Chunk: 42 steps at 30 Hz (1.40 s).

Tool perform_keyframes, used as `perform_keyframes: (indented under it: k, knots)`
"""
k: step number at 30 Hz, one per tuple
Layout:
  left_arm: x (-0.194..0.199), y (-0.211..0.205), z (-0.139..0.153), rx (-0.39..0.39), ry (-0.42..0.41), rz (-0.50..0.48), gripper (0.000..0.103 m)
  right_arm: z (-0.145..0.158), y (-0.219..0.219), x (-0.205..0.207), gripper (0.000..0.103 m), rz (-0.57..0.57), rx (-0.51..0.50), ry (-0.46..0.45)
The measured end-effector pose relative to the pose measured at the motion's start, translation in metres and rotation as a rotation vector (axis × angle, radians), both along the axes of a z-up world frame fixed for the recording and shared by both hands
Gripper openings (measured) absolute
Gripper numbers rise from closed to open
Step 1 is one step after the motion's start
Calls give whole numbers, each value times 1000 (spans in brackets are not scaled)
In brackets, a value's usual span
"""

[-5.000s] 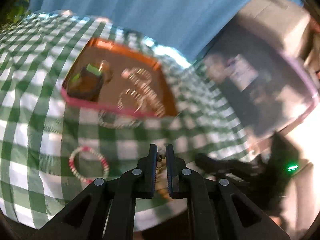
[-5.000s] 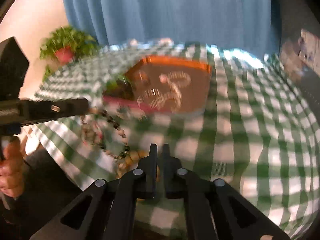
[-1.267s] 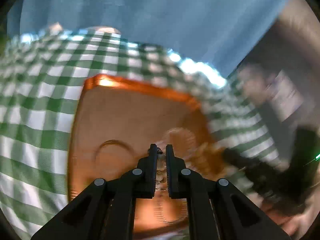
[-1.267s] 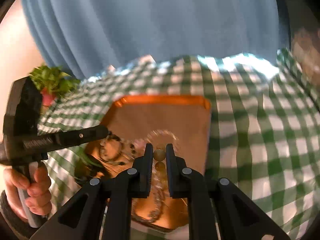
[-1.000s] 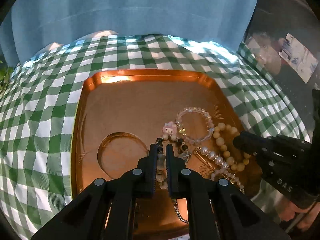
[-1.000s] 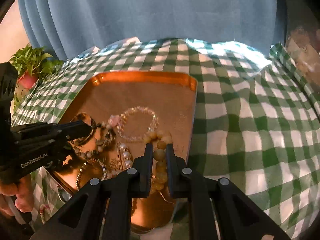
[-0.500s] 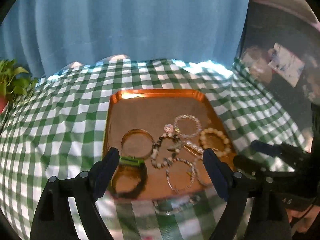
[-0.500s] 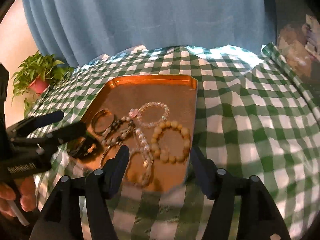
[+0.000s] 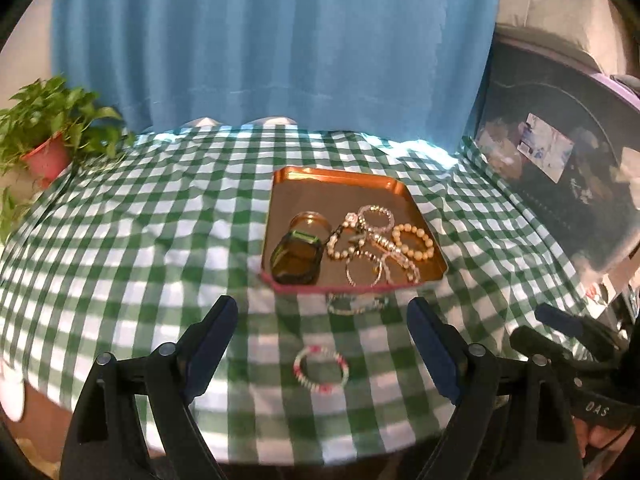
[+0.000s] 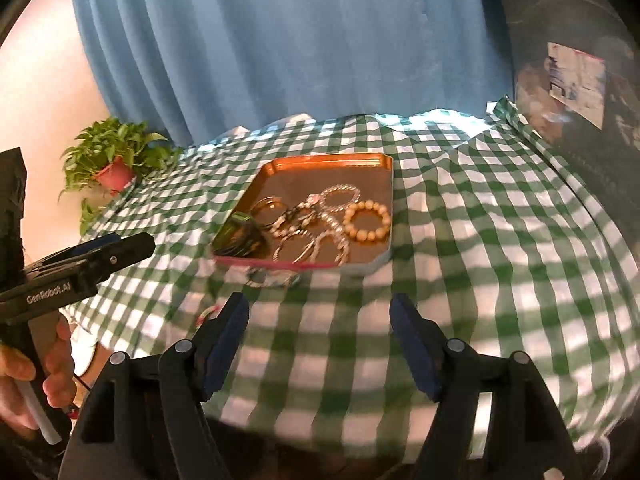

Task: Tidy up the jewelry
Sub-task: 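Move both grippers back toward the pink-white bracelet and silver chain bracelet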

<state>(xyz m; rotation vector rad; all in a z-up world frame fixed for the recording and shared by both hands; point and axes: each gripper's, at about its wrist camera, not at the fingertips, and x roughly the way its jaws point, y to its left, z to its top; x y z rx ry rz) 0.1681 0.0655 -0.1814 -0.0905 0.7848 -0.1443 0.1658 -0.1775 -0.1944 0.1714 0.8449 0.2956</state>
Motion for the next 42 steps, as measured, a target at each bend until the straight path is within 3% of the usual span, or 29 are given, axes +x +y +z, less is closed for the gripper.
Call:
perform_keyframes:
  k: [10, 13, 23, 26, 28, 30, 35, 39, 42]
  knots:
    - [-38, 31, -20, -18, -21, 80, 87, 0, 17, -56, 70, 32, 14, -44]
    - [-31, 37, -35, -64, -10, 77, 87, -7, 15, -52, 70, 26, 13, -44]
    - [-3, 32, -85, -92, 53, 51, 87, -44, 15, -8, 68, 38, 22, 21]
    - [1, 22, -100, -54, 77, 11, 87, -58, 25, 5, 58, 81, 16, 53]
    - [7, 15, -106, -6, 94, -22, 87, -66, 31, 14, 43, 106, 30, 73]
    - [12, 12, -109, -9, 102, -44, 87, -73, 36, 23, 34, 116, 41, 93]
    - [21, 17, -113, -34, 101, -37, 87, -82, 50, 43, 26, 136, 30, 105]
    - [27, 22, -115, -50, 97, -22, 86, -85, 62, 66, 15, 84, -28, 102]
    - [29, 23, -115, -61, 99, -20, 86, -87, 73, 83, 15, 73, -44, 117]
